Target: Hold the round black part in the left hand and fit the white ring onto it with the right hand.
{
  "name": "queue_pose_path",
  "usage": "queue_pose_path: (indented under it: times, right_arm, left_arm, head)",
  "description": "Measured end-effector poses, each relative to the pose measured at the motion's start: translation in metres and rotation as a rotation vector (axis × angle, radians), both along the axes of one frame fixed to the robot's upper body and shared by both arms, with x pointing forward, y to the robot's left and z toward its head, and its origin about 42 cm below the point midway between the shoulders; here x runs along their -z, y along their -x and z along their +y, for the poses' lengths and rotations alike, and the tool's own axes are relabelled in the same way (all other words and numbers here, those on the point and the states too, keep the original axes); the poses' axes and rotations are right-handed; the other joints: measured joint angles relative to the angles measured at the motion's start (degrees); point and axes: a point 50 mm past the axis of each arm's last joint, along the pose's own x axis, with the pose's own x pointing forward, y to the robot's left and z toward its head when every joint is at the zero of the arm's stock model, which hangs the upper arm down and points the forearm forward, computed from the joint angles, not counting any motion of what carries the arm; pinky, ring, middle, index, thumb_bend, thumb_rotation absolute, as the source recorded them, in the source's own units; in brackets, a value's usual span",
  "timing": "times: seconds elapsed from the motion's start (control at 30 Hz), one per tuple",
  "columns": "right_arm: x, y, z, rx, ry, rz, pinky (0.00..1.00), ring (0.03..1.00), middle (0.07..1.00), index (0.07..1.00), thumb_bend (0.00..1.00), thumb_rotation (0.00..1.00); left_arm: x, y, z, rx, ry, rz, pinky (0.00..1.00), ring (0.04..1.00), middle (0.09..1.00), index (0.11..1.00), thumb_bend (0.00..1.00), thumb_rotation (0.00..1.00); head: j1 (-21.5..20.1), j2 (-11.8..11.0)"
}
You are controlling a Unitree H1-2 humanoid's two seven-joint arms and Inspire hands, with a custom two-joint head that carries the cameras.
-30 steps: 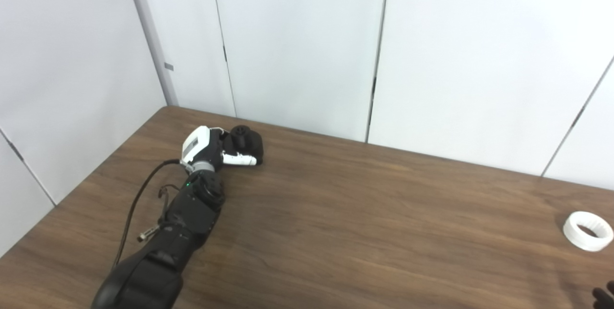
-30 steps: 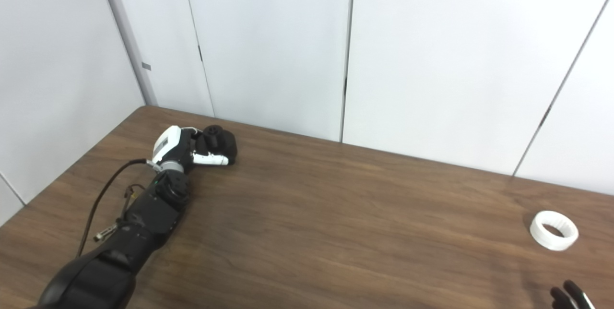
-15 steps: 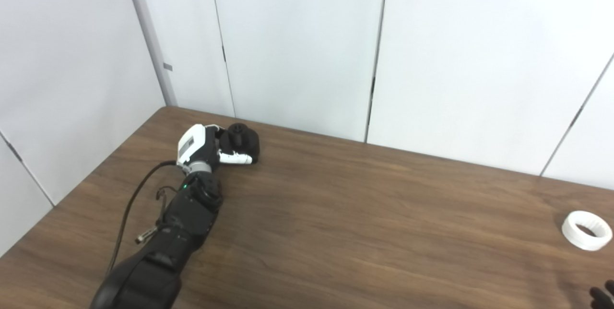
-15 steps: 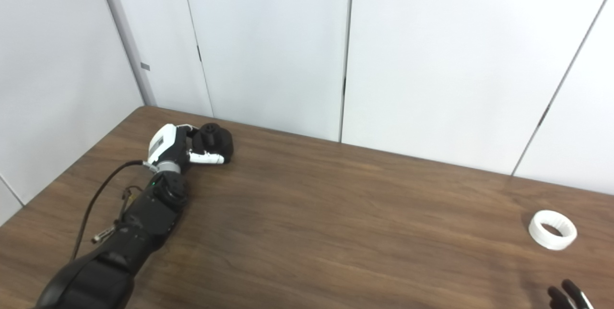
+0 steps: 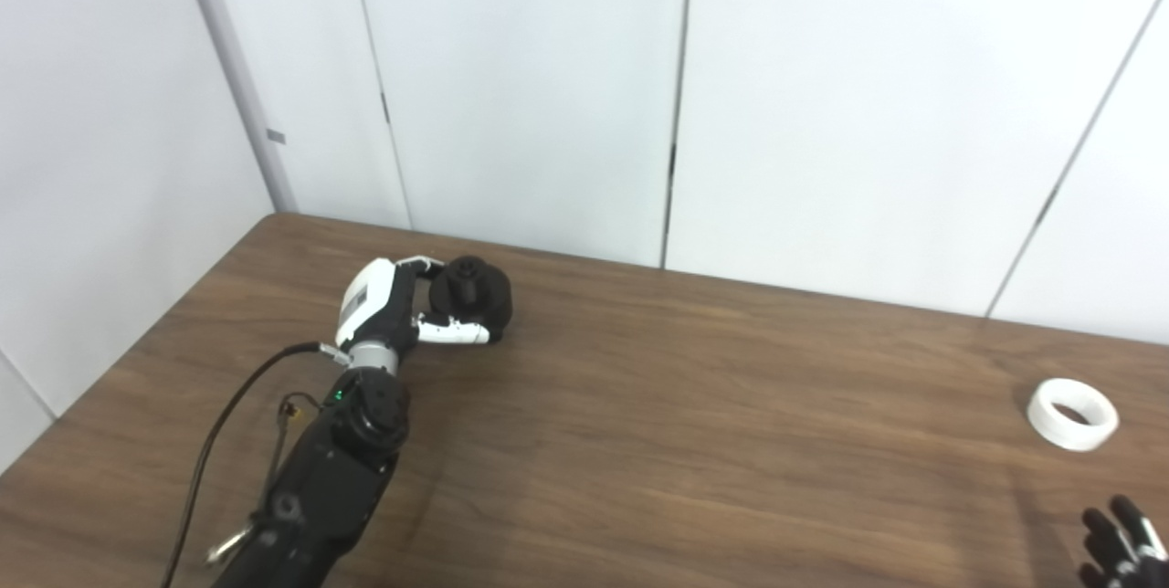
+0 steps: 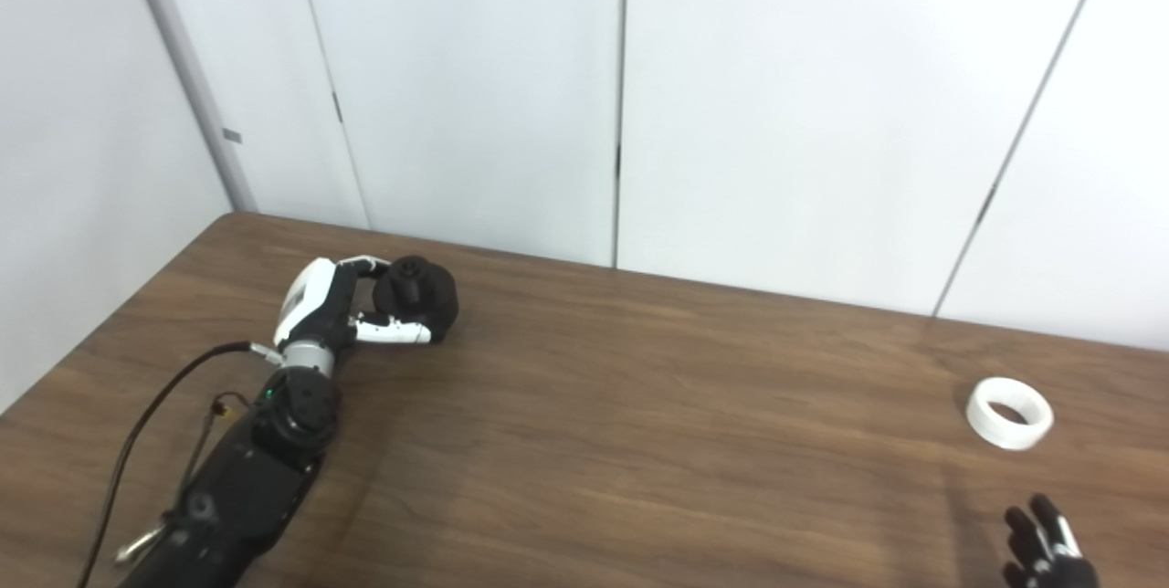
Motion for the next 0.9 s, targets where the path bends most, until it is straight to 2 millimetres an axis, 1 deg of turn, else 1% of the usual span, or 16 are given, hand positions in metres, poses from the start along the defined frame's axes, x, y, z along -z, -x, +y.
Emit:
queue_pose_path:
  times: [0.1, 0.2, 0.27, 0.33, 0.5, 0.57, 0.63, 0.73, 0.77, 0.9]
  right_arm:
    - [-0.007, 0.001, 0.007, 0.009, -0.005, 0.021, 1.0, 1.0, 0.98, 1.0, 0.53, 1.0]
    - [-0.008, 0.002, 0.009, 0.022, -0.007, 0.045, 1.0, 1.0, 0.978, 1.0, 0.49, 1.0]
    - [-0.008, 0.002, 0.01, 0.034, -0.003, 0.056, 1.0, 1.0, 0.974, 1.0, 0.47, 1.0]
    - [-0.009, 0.002, 0.012, 0.039, 0.006, 0.057, 1.0, 1.0, 0.971, 1.0, 0.45, 1.0]
    - [-0.01, 0.001, 0.018, 0.028, 0.022, 0.057, 1.0, 0.993, 0.954, 0.999, 0.46, 1.0]
    - [-0.009, 0.001, 0.02, 0.021, 0.024, 0.057, 1.0, 0.978, 0.946, 0.994, 0.46, 1.0]
    - [-0.009, 0.001, 0.021, 0.02, 0.029, 0.056, 1.0, 0.961, 0.939, 0.988, 0.46, 1.0]
    - [-0.009, 0.001, 0.021, 0.027, 0.027, 0.055, 1.0, 0.959, 0.941, 0.981, 0.47, 1.0]
    - [-0.009, 0.001, 0.022, 0.026, 0.026, 0.055, 1.0, 0.957, 0.94, 0.98, 0.48, 1.0]
    - [-0.009, 0.0, 0.025, 0.026, 0.029, 0.055, 1.0, 0.951, 0.933, 0.977, 0.51, 1.0]
  left_arm:
    - [-0.018, 0.01, -0.022, 0.066, -0.009, -0.023, 0.95, 0.925, 0.792, 0.481, 0.52, 0.05]
    - [-0.024, 0.025, -0.042, 0.161, -0.025, -0.028, 0.92, 0.916, 0.795, 0.482, 0.52, 0.05]
    - [-0.024, 0.038, -0.055, 0.226, -0.032, -0.017, 0.95, 0.919, 0.798, 0.482, 0.52, 0.05]
    - [-0.026, 0.051, -0.066, 0.291, -0.023, -0.014, 0.99, 0.923, 0.8, 0.482, 0.52, 0.05]
    - [-0.031, 0.077, -0.091, 0.412, -0.007, -0.017, 1.0, 0.933, 0.806, 0.482, 0.52, 0.05]
    - [-0.028, 0.086, -0.101, 0.45, 0.014, -0.012, 1.0, 0.927, 0.804, 0.482, 0.52, 0.05]
    - [-0.022, 0.096, -0.113, 0.492, 0.025, 0.006, 1.0, 0.911, 0.793, 0.481, 0.52, 0.05]
    - [-0.01, 0.113, -0.128, 0.554, 0.025, 0.018, 1.0, 0.899, 0.78, 0.48, 0.52, 0.05]
    - [-0.007, 0.118, -0.133, 0.568, 0.028, 0.024, 1.0, 0.898, 0.779, 0.48, 0.52, 0.05]
    - [0.001, 0.134, -0.143, 0.624, 0.003, 0.039, 1.0, 0.893, 0.781, 0.481, 0.52, 0.05]
  head:
    - [-1.5, 0.62]
    - [-3.17, 1.32]
    - [-3.79, 1.59]
    - [-5.28, 2.2]
    - [-8.71, 3.87]
    - [-9.85, 4.48]
    - [-10.82, 4.66]
    - [-11.61, 5.54]
    - [-12.48, 6.32]
    - [-13.55, 7.21]
